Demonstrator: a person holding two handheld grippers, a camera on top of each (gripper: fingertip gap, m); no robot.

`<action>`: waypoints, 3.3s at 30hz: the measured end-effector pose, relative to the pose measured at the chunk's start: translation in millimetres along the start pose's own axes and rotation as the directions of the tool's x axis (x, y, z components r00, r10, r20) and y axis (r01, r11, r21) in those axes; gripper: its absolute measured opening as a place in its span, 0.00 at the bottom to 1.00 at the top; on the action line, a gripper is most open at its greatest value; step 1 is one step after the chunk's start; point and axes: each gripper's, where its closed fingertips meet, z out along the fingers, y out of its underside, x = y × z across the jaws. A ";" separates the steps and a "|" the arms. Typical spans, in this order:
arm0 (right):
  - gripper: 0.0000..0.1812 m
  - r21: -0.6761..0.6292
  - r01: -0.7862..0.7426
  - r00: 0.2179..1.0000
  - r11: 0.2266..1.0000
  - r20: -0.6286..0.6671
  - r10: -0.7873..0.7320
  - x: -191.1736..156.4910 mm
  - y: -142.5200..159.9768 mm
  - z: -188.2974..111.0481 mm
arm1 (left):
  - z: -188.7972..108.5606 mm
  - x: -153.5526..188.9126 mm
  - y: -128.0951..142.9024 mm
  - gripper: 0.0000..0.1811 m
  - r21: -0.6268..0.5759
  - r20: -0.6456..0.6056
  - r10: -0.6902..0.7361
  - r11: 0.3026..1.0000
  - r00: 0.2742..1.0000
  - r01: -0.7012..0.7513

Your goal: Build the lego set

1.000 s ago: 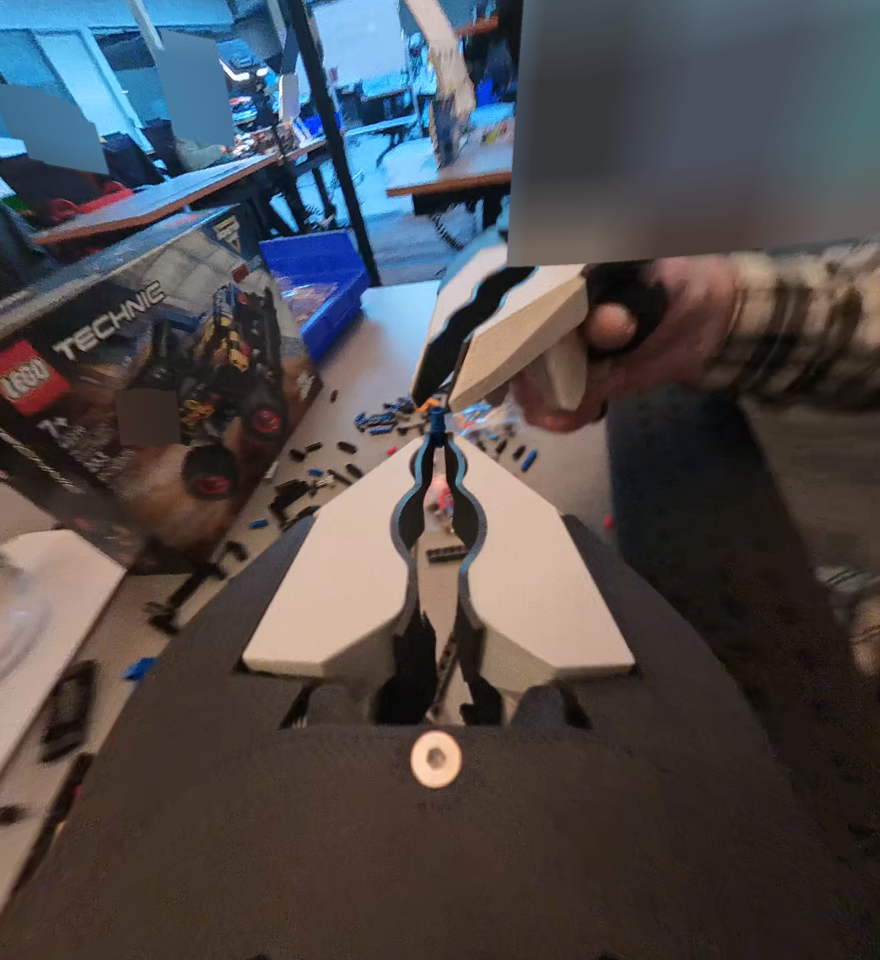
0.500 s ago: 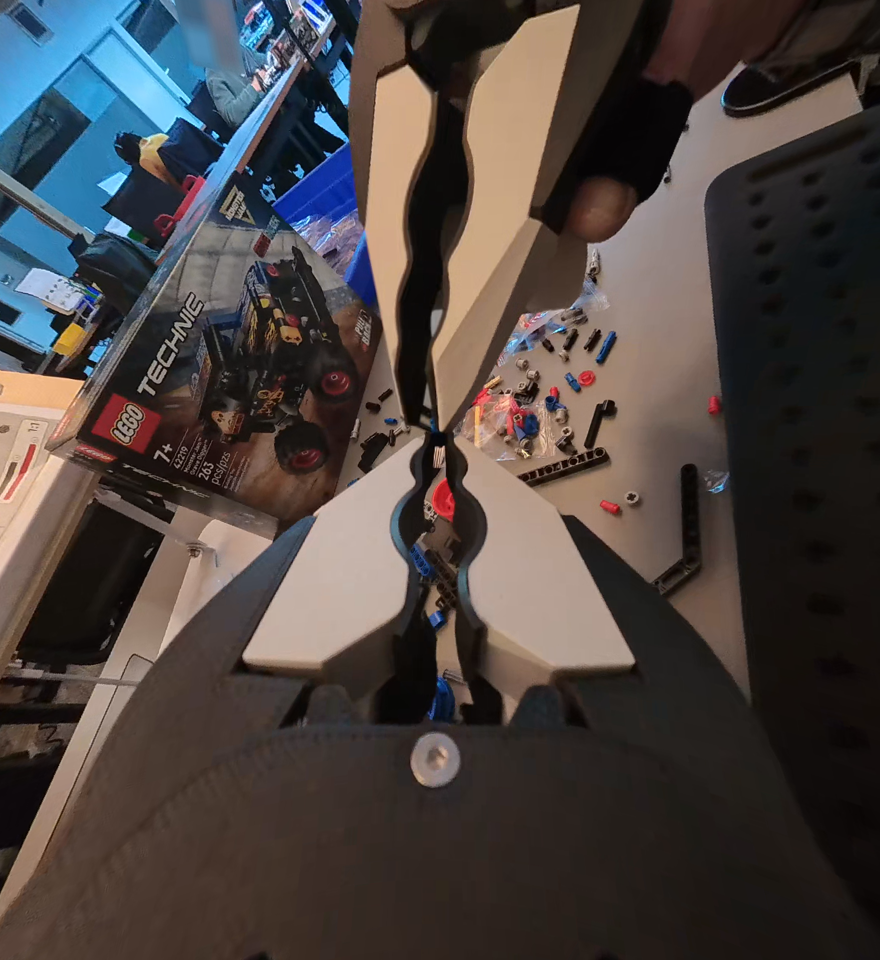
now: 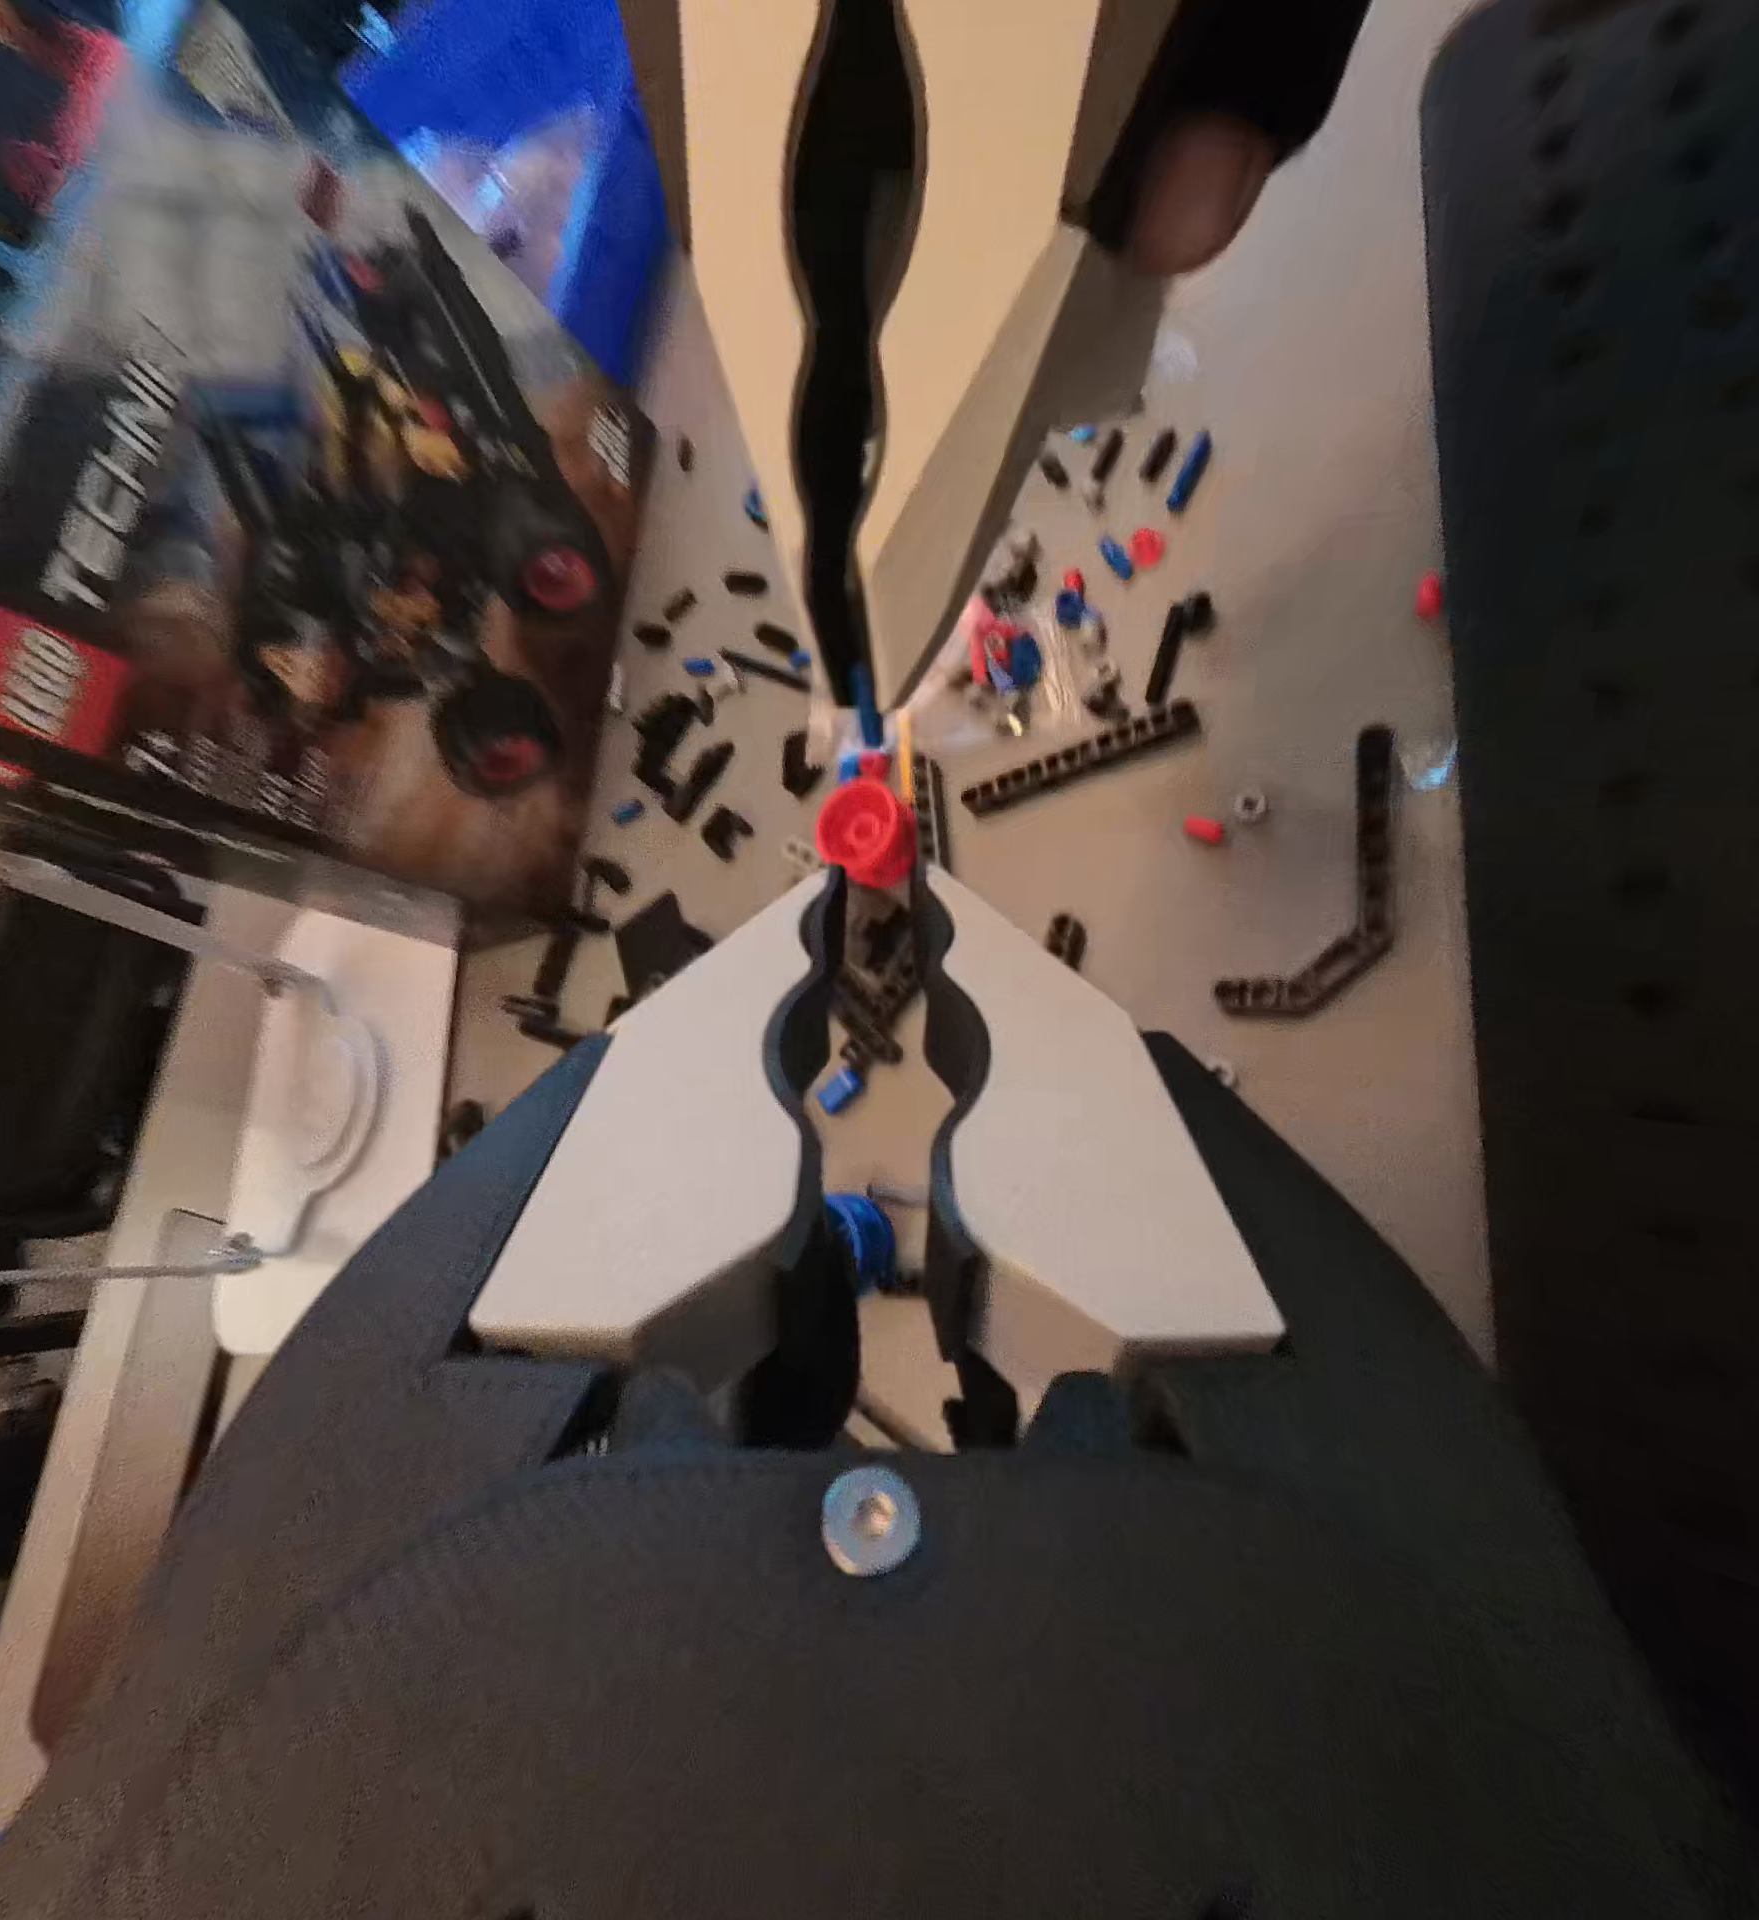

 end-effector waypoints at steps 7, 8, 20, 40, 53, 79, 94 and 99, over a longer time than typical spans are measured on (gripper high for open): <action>0.01 -0.182 -0.001 0.982 0.983 0.183 0.035 -11.2 55.1 42.4 | 30.4 30.5 57.5 0.01 -0.193 -0.280 -0.023 0.981 0.960 -0.033; 0.01 -0.201 0.012 0.980 0.980 0.199 0.029 -11.6 61.1 46.6 | 34.4 32.1 61.0 0.01 -0.205 -0.291 -0.019 0.978 0.956 -0.043; 0.01 -0.288 0.086 0.965 0.954 0.262 -0.008 -13.2 82.4 58.6 | 41.9 40.8 68.3 0.00 -0.216 -0.361 -0.048 0.976 0.932 -0.033; 0.01 -0.265 0.667 0.695 0.697 0.558 -0.453 -15.9 85.6 58.5 | 42.3 42.1 67.8 0.00 -0.163 -0.418 -0.077 0.987 0.905 0.008; 0.01 -0.269 0.620 0.703 0.737 0.608 -0.369 -16.6 90.5 62.1 | 42.1 42.1 68.1 0.00 -0.169 -0.427 -0.084 0.986 0.900 0.011; 0.15 0.278 0.073 0.995 0.958 0.040 -0.087 17.6 -44.3 -2.4 | -19.1 -28.3 -39.3 0.03 0.465 -0.355 -0.241 0.793 0.903 0.394; 0.26 0.417 -0.064 0.991 0.907 0.131 0.010 -3.5 -81.0 0.1 | -63.4 -59.6 -58.5 0.03 0.682 -0.393 -0.299 0.540 0.870 0.494; 0.25 0.401 -0.212 0.960 0.891 0.254 0.114 -15.9 -76.3 24.7 | -67.5 -62.4 -61.1 0.03 0.719 -0.317 -0.289 0.547 0.903 0.428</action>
